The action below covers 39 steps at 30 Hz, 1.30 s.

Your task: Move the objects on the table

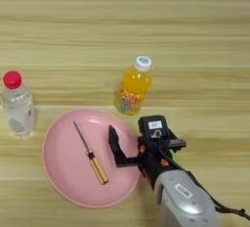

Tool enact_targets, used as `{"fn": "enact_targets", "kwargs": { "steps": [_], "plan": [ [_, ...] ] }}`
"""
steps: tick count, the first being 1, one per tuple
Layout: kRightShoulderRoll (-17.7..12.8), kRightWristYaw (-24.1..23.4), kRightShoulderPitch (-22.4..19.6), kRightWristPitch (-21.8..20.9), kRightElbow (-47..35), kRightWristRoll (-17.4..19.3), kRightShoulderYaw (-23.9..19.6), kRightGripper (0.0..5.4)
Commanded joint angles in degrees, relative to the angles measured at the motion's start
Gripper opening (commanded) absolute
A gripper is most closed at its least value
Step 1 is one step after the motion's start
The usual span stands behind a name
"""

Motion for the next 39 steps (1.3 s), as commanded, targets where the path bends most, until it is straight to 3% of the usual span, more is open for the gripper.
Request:
{"fn": "enact_targets", "kwargs": {
  "steps": [1, 10, 18, 24, 30, 39],
  "plan": [
    [-0.2, -0.11, -2.01, -2.91, -1.65, -0.31, -1.24, 5.39],
    [2.59, -0.35, -3.55, -6.97, -2.12, 0.79, -3.14, 5.39],
    [6.63, -0.54, -2.37, -19.64, 1.45, 0.96, -5.63, 5.39],
    [9.7, -3.34, 0.21, -31.64, 9.52, -3.72, -4.4, 5.39],
    [10.95, -4.89, -0.78, -37.91, 14.97, -6.58, -3.06, 5.39],
    [11.49, -4.95, -4.52, -45.18, 21.53, -7.66, -1.51, 5.39]
  ]
}}
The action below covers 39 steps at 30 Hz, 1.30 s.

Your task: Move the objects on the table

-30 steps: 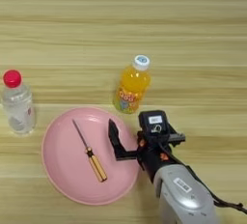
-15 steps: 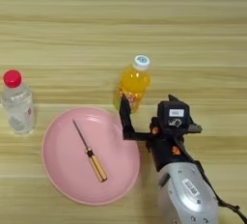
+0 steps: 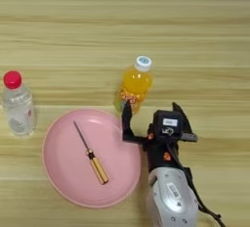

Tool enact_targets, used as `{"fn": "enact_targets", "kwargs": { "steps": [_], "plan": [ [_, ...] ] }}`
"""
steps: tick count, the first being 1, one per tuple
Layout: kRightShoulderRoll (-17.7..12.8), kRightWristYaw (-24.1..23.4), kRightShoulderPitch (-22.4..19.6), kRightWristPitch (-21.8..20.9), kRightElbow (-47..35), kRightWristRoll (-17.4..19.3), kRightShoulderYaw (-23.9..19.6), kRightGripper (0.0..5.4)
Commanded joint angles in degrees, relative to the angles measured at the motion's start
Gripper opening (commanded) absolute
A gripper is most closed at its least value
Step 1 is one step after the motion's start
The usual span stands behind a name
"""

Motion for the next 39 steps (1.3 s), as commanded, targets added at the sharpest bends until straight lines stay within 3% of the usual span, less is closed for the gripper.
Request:
{"fn": "enact_targets", "kwargs": {
  "steps": [1, 19, 39],
  "plan": [
    [0.25, -0.01, -2.52, -4.24, 0.06, -0.19, 0.93, 5.39],
    [0.28, -0.23, -0.69, -5.09, -0.67, -0.97, 3.13, 5.39],
    [-0.32, 0.59, -0.1, -5.23, -0.89, 0.48, 2.15, 5.39]
  ]
}}
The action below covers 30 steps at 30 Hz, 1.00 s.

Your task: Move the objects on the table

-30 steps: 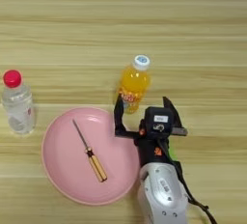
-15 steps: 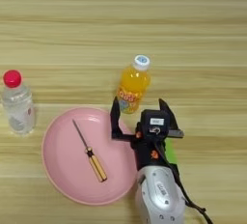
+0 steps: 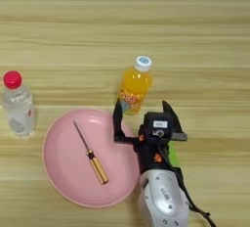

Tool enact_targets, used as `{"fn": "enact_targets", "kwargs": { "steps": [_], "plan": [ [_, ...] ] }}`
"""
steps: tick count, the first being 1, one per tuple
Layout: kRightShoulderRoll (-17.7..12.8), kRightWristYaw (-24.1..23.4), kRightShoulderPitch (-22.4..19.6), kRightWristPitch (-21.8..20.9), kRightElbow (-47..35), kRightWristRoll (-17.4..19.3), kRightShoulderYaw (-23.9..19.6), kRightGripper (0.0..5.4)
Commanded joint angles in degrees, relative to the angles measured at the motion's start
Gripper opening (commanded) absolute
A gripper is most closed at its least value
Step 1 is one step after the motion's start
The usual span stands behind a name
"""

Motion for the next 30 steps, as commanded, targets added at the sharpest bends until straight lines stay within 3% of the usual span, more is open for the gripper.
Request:
{"fn": "enact_targets", "kwargs": {
  "steps": [1, 30],
  "plan": [
    [-0.57, 0.49, -1.42, -1.64, -2.29, 0.78, -0.53, 5.39],
    [-0.73, 1.81, -1.91, -2.36, -0.92, 1.64, -1.31, 5.39]
  ]
}}
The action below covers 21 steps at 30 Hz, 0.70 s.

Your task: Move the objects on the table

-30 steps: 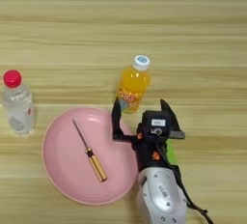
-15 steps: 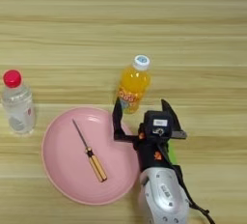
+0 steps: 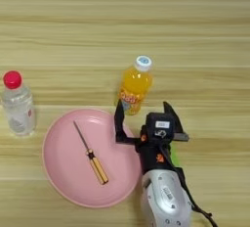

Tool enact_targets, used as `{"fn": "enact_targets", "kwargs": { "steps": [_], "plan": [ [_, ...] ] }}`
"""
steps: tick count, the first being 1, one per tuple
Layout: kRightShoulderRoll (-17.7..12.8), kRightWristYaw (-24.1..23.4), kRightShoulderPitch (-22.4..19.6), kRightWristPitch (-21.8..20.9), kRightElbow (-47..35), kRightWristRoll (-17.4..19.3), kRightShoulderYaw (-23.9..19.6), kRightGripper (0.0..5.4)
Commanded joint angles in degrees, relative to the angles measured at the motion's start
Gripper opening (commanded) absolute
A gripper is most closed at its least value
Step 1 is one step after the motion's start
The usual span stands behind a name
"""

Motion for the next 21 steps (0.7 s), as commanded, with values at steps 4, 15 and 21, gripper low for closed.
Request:
{"fn": "enact_targets", "kwargs": {
  "steps": [4, 15, 21],
  "plan": [
    [-0.45, 0.38, -1.46, -2.48, -1.72, 0.57, -0.32, 5.39],
    [-0.55, 0.94, -1.48, -2.95, -1.25, 0.68, -0.89, 5.39],
    [-0.63, 1.25, -1.66, -3.59, -0.3, 0.87, -1.24, 5.39]
  ]
}}
